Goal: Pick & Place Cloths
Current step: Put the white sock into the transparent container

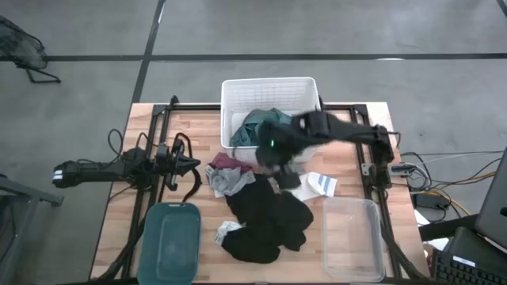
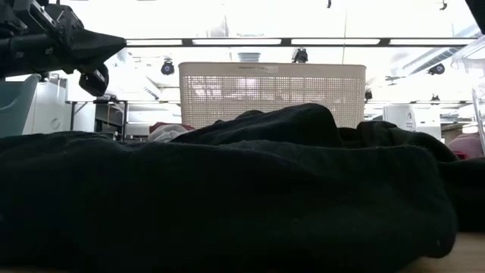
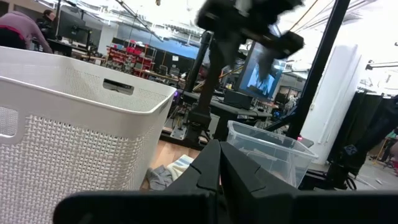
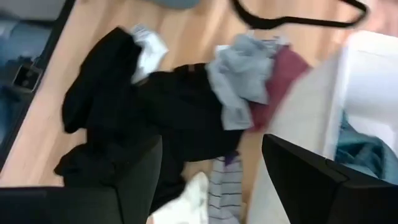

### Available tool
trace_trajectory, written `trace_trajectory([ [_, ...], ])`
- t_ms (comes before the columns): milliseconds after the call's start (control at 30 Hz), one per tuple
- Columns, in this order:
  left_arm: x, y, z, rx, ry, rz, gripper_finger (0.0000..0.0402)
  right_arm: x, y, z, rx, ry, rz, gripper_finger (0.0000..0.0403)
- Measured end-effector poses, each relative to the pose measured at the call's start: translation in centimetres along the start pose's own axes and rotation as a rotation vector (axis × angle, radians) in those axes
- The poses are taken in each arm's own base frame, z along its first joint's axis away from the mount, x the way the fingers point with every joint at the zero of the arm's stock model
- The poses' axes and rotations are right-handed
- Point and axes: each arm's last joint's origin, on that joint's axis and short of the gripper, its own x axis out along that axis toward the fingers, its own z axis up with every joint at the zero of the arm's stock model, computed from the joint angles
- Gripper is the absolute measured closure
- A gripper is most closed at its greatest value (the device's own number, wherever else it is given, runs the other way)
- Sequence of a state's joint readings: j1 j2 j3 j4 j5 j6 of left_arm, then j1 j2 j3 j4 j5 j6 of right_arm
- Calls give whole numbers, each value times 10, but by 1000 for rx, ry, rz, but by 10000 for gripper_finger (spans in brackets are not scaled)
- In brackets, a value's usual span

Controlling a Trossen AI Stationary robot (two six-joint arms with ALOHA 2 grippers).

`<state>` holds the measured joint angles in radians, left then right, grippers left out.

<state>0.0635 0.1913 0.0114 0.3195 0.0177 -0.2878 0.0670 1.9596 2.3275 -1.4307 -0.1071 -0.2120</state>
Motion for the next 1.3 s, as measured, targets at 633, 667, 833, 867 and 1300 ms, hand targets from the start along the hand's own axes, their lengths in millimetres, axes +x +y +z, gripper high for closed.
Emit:
trace_trajectory([
  [633, 0, 0, 0, 0, 0, 0, 390, 120, 123, -43, -139, 329, 149, 122],
  [667, 0, 0, 0, 0, 0, 0, 390, 127, 126, -46, -144, 332, 148, 127],
  [833, 0, 0, 0, 0, 0, 0, 390, 156, 135, -61, -150, 310, 154, 144],
  [867, 0, 0, 0, 0, 0, 0, 390, 160, 136, -63, -151, 305, 155, 147],
  [1300, 0, 0, 0, 0, 3, 1, 390, 158, 165, -83, -197, 136, 201, 193],
])
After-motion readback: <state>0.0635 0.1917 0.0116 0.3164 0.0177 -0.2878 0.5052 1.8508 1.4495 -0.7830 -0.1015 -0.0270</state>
